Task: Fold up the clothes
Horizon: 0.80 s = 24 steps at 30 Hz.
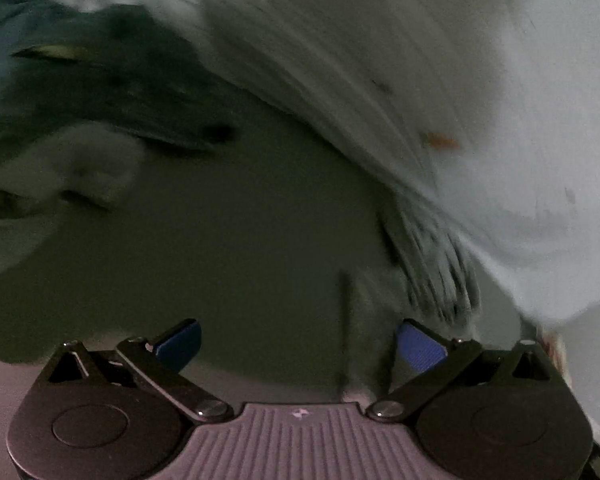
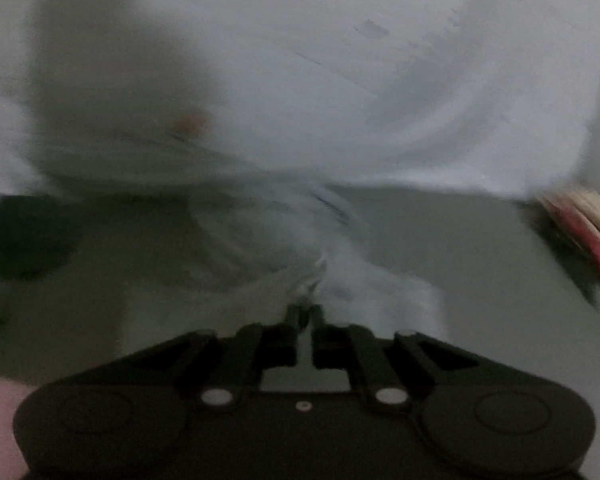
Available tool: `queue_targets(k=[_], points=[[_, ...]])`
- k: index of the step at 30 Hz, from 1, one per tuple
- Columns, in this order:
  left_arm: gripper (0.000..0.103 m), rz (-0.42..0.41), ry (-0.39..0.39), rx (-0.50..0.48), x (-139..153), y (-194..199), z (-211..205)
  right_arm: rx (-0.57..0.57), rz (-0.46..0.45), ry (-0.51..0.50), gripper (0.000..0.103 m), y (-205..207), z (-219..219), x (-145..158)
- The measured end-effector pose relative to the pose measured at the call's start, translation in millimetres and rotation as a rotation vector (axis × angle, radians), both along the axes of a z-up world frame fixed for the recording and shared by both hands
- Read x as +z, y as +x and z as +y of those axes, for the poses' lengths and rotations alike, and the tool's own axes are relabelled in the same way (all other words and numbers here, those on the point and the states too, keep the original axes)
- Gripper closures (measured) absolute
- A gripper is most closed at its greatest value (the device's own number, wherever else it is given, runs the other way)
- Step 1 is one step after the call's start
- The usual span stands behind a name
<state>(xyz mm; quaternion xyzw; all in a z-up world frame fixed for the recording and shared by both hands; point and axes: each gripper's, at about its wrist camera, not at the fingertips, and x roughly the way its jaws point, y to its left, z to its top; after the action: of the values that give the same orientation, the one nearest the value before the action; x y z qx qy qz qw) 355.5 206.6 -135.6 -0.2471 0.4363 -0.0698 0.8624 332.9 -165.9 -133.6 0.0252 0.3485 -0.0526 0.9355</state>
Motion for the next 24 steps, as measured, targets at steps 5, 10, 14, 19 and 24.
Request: queue_targets(k=[5,10,14,19,24], points=[[0.0,0.039,0.204,-0.133,-5,5,-79,-0.126,0.073,-0.08,0.059,-15,-44,-36],[0.0,-0.021,0.384,-0.222,-7,13,-138,-0.102,0.045,-0.02,0.029,-26,-51,-41],[0.0,-0.027,0.509,-0.197,-23,36,-167,-0.033,0.033,-0.091,0.022,-13,-41,-51],[0.0,0.02,0.643,-0.052,-50,64,-177,0.022,0.025,-0.089,0.021,20,-40,-62],[0.0,0.093,0.602,0.057,-79,72,-152,0.061,0.074,-0.181,0.015,38,-39,-91]])
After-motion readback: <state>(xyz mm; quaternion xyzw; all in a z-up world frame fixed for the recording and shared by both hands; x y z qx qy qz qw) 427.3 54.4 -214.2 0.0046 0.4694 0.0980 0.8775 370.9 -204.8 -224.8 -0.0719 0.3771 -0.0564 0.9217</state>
